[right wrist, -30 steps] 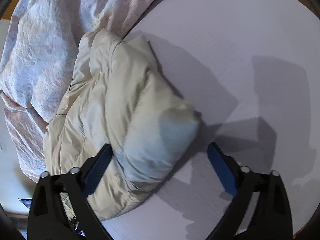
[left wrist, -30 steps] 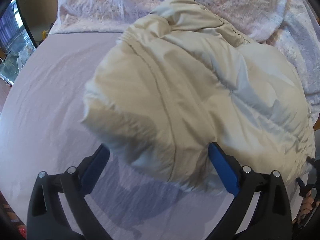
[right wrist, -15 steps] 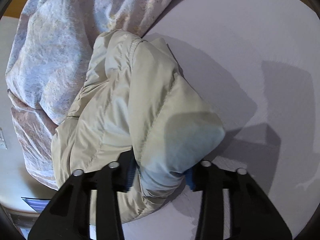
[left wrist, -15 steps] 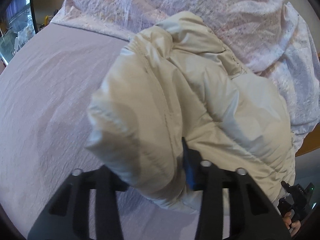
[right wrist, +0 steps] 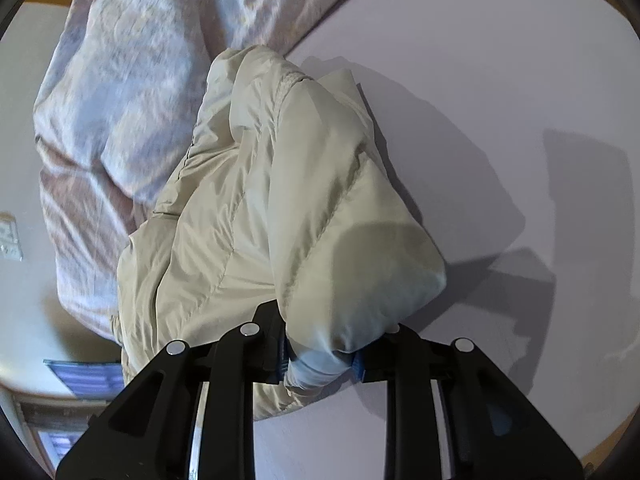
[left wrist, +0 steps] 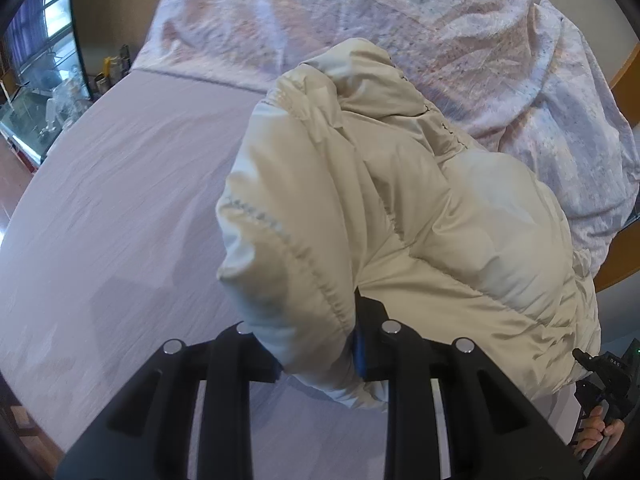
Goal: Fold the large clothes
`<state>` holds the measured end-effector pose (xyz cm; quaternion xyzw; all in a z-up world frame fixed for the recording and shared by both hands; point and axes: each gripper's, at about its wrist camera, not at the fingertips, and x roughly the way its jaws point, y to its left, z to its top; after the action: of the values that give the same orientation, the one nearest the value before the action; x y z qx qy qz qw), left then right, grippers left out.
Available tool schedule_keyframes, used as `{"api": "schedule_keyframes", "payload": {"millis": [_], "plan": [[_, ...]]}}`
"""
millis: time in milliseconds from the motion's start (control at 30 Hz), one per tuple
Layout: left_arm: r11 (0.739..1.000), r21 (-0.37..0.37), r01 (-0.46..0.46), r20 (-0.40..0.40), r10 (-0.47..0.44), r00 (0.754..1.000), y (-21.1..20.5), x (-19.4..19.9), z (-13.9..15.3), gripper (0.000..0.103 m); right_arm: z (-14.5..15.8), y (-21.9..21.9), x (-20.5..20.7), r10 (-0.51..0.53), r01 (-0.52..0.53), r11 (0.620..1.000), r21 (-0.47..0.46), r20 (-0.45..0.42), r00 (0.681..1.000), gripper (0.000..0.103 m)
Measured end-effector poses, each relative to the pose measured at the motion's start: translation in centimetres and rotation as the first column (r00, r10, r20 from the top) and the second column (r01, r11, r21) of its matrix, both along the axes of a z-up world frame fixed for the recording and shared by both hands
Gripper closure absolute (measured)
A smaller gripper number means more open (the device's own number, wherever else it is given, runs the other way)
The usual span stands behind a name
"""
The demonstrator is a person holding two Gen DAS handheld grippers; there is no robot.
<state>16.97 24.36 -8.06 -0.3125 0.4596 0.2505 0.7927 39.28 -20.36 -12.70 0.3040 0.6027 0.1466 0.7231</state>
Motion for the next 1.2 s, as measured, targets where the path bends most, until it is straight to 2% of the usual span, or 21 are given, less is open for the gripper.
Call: {"api": "schedule_keyframes", "payload": {"millis": [267,333,467,533,567,633,733,833,933,1033,1100,1200], "plan": [[1.0,-0.018,-0.02,-0.035,0.019,0.999,-1.0,-6.6,-0.1,0.076,-0.1,-2.1,-4.8,0.04,-0.041,0.999,-0.004,-0.03,0.999,0.076],[0.999,-0.021,-0.025,-0.048,0.024,0.999,-1.1,-7.1,-0.5,0.07,-0.1,-2.5,-4.9,0.035,-0.037,0.999,-0.029,-0.046,0.998,0.07],[0.999,0.01,-0.035,-0.072,0.035,0.997,-1.4,-7.3,-0.4,0.058,1.1,-4.4,-5.3,-0.007,0.005,0.991,-0.131,-0.02,1.0,0.037],[0.999,0.036,-0.026,-0.088,0.03,0.996,-1.6,-7.4,-0.3,0.043,2.1,-5.7,-5.5,-0.029,0.031,0.983,-0.183,0.016,0.999,0.035],[0.999,0.042,-0.024,-0.093,0.028,0.995,-1.7,-7.5,-0.3,0.041,2.4,-6.0,-5.4,-0.033,0.037,0.979,-0.202,0.025,0.999,0.034],[0.999,0.044,-0.021,-0.102,0.026,0.994,-1.6,-7.6,-0.4,0.035,3.2,-6.6,-5.5,-0.045,0.057,0.964,-0.258,0.053,0.998,0.034],[0.999,0.04,-0.019,-0.112,0.024,0.993,-1.5,-7.7,-0.6,0.027,4.8,-6.9,-5.4,-0.069,0.111,0.917,-0.384,0.122,0.99,0.033],[0.999,0.042,-0.004,-0.116,0.009,0.993,-1.6,-7.7,-0.6,0.024,6.0,-5.7,-5.3,-0.015,0.085,0.916,-0.391,0.181,0.983,0.033],[0.999,0.035,0.007,-0.116,-0.002,0.993,-1.7,-7.6,-0.8,0.023,7.1,-1.6,-5.5,0.124,-0.024,0.923,-0.385,0.236,0.964,0.034],[1.0,0.018,0.007,-0.113,-0.005,0.994,-1.6,-7.5,-1.0,0.023,7.7,3.2,-6.0,0.264,-0.153,0.915,-0.373,0.267,0.927,0.047],[1.0,0.0,-0.001,-0.108,0.001,0.994,-1.5,-7.6,-1.2,0.023,7.9,6.6,-6.4,0.347,-0.243,0.904,-0.351,0.272,0.898,0.06],[1.0,-0.021,-0.014,-0.098,0.012,0.995,-1.4,-7.7,-1.4,0.023,7.9,11.8,-7.6,0.471,-0.377,0.864,-0.335,0.273,0.838,0.068]]}}
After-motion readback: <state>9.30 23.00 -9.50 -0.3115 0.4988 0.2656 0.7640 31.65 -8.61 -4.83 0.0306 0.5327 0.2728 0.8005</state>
